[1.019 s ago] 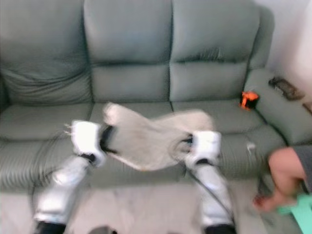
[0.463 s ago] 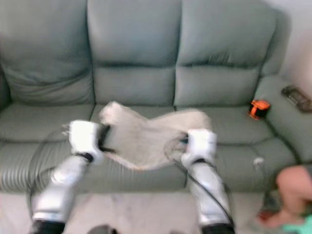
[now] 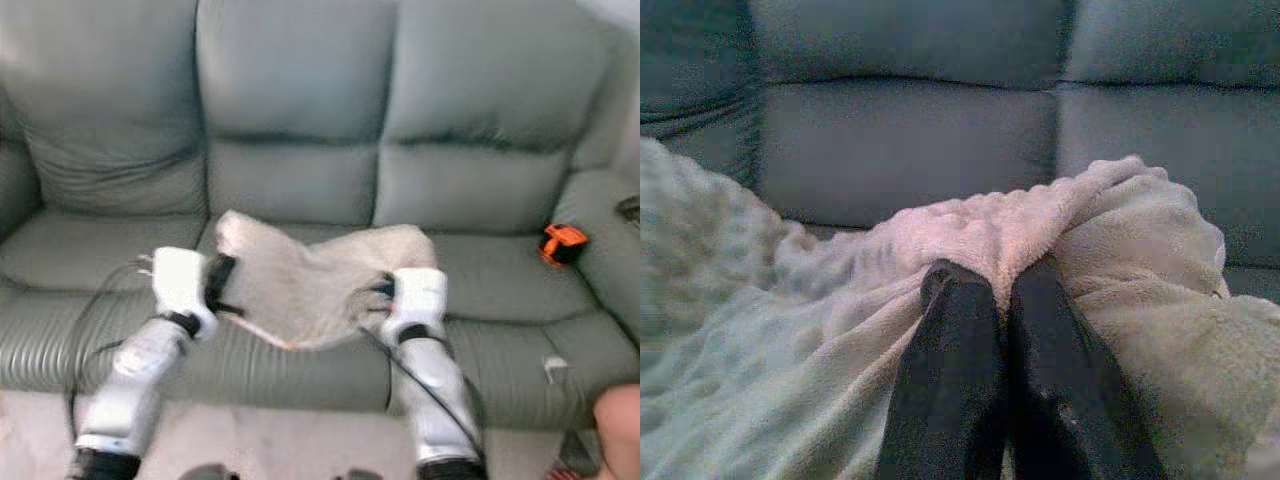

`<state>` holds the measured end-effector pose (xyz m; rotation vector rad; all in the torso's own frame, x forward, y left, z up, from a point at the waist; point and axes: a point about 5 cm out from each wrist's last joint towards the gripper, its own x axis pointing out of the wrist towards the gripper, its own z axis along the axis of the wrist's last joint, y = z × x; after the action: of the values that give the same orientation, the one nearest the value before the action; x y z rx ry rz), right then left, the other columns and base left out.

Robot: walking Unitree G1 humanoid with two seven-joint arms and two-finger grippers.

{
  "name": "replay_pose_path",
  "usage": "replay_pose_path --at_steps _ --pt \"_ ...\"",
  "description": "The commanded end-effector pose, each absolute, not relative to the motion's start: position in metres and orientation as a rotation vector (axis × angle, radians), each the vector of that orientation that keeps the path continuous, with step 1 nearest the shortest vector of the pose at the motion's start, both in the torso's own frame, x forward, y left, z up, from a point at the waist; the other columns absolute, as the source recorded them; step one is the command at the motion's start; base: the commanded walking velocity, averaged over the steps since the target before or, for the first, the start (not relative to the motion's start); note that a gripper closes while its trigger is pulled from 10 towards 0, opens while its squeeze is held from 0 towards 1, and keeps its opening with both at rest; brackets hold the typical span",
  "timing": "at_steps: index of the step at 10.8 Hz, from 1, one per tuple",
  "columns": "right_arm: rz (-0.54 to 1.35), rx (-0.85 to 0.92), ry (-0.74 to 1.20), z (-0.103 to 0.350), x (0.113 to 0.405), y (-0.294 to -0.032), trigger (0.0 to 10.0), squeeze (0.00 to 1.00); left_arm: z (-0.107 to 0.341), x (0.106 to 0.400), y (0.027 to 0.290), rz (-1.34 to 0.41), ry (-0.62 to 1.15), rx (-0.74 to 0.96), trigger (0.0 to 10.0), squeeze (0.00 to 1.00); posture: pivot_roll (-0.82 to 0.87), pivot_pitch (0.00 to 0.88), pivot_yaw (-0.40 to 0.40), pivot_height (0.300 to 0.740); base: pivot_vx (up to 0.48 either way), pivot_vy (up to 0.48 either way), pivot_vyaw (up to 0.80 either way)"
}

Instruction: Move the pillow to the sofa

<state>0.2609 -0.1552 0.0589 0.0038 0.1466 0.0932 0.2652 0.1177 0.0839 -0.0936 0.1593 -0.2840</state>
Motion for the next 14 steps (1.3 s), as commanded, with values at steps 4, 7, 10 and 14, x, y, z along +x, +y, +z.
replay_pose_path --at_steps 4,7,10,14 --pt "0.096 0.01 0.105 0.068 0.265 -0.158 10.0 0.0 0.088 0.271 0.113 -0.274 0.152 -0.071 10.0 0.0 -0.03 0.0 -0.013 0.74 0.062 0.0 0.4" --pt "0.088 0.016 0.103 0.068 0.264 -0.159 10.0 0.0 0.09 0.277 0.123 -0.244 0.14 -0.066 10.0 0.0 -0.03 0.0 -0.012 0.74 0.0 0.0 0.0" --pt "0.086 0.019 0.099 0.068 0.265 -0.158 10.0 0.0 0.089 0.277 0.125 -0.24 0.142 -0.054 10.0 0.0 -0.02 0.0 -0.015 0.74 0.0 0.0 0.0" --pt "0.089 0.023 0.102 0.068 0.265 -0.158 10.0 0.0 0.086 0.275 0.127 -0.222 0.146 -0.035 10.0 0.0 -0.02 0.0 -0.017 0.7 0.0 0.0 0.0"
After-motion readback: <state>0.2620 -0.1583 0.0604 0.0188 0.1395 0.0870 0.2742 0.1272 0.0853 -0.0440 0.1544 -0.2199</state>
